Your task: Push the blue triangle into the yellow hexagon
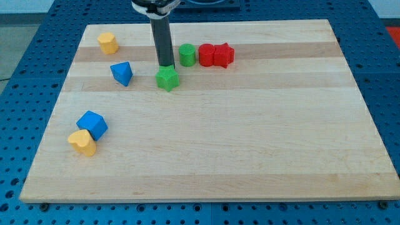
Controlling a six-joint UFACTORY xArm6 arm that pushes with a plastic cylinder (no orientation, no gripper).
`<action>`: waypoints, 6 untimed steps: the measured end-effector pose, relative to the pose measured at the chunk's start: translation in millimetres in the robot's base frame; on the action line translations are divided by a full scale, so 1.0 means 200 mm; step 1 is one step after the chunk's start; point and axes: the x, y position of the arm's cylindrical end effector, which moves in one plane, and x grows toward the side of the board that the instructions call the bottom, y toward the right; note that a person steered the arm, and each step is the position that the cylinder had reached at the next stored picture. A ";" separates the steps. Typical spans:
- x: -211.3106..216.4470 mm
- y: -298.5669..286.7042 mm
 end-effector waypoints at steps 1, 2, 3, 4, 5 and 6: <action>0.00 -0.03; 0.00 -0.18; 0.09 -0.21; 0.19 -0.21; 0.14 -0.26; -0.01 -0.39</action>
